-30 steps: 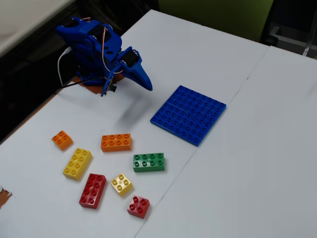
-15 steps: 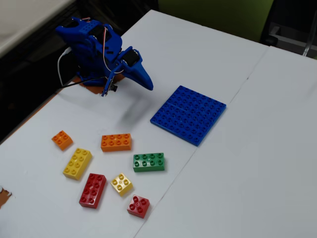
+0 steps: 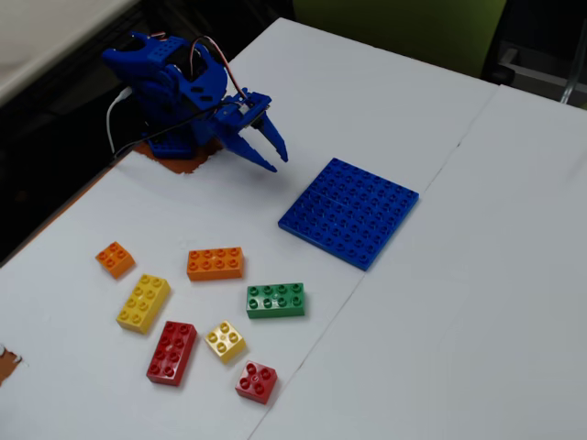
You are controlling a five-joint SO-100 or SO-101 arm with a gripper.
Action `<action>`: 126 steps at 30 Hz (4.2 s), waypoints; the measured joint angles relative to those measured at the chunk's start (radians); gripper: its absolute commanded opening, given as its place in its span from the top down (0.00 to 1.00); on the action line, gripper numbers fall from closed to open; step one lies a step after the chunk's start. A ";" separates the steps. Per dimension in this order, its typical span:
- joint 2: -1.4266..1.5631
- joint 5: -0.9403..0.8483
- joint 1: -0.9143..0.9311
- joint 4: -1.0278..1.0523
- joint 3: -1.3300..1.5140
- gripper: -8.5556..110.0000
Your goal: Pick up the 2x4 orange block and go up the 8x8 blue block.
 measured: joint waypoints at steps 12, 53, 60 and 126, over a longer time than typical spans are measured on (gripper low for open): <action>-0.782 -0.336 0.067 0.328 -0.744 0.81; -1.933 -1.500 0.661 0.371 -1.643 0.73; -2.031 -1.526 0.666 0.299 -1.646 0.74; -1.566 -0.282 0.155 0.908 -2.088 0.88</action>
